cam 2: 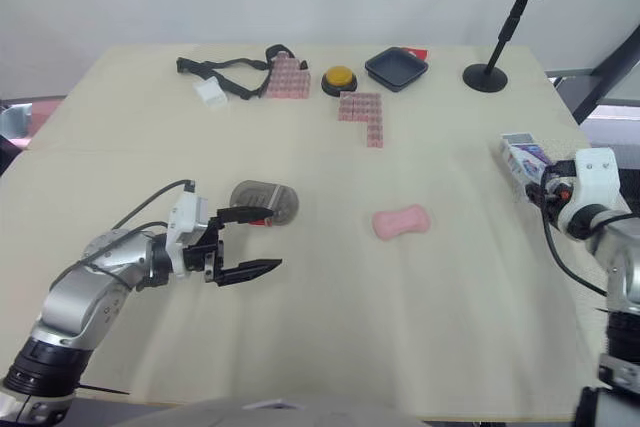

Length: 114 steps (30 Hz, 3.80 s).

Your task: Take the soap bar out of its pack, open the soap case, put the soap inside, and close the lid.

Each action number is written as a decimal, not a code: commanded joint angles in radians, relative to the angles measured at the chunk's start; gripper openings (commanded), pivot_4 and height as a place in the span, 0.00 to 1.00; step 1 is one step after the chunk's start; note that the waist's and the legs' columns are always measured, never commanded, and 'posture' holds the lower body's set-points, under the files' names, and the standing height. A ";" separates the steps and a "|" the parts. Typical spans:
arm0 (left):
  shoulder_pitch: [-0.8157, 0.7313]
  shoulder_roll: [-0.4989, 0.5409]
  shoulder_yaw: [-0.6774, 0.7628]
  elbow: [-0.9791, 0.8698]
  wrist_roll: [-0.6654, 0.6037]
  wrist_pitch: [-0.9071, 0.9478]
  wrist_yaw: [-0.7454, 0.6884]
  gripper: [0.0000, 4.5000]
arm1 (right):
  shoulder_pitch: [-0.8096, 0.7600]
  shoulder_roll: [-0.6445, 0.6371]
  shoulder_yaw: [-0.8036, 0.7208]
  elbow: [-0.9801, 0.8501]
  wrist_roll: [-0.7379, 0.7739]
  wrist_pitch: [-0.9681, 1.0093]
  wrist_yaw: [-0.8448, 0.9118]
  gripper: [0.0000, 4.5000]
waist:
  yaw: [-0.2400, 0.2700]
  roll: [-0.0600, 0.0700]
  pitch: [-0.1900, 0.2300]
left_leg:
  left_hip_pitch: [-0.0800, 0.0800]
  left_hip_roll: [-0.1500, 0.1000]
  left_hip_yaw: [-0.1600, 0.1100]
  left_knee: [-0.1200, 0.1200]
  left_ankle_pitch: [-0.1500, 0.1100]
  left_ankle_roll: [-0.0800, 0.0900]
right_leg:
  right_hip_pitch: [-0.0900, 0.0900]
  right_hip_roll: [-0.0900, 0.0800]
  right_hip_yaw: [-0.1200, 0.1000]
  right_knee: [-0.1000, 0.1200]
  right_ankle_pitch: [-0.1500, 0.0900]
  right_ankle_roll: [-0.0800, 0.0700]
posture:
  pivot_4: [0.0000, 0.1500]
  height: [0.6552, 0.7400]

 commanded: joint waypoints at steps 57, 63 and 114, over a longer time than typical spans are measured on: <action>-0.419 0.096 -0.065 0.533 0.193 -0.314 -0.272 1.00 | 0.404 -0.227 0.134 -0.006 0.175 -0.909 1.065 1.00 | -0.001 0.001 -0.002 | -0.001 0.004 0.001 -0.005 0.007 -0.009 | 0.004 -0.003 -0.009 -0.003 0.000 0.000 | 1.00 0.93; -0.582 0.073 -0.119 0.762 0.278 -0.390 -0.346 1.00 | 0.394 -0.215 0.151 0.015 0.180 -0.932 1.038 1.00 | -0.001 0.001 -0.002 | -0.001 0.004 0.001 -0.005 0.007 -0.008 | 0.004 -0.003 -0.010 -0.002 0.000 -0.001 | 1.00 0.93; -0.650 -0.008 -0.159 0.989 0.399 -0.564 -0.388 1.00 | 0.444 -0.216 0.169 -0.021 0.238 -0.899 1.041 1.00 | 0.008 0.000 -0.002 | -0.005 0.008 0.001 -0.005 0.007 -0.007 | 0.004 -0.003 -0.016 -0.003 -0.001 -0.003 | 1.00 0.93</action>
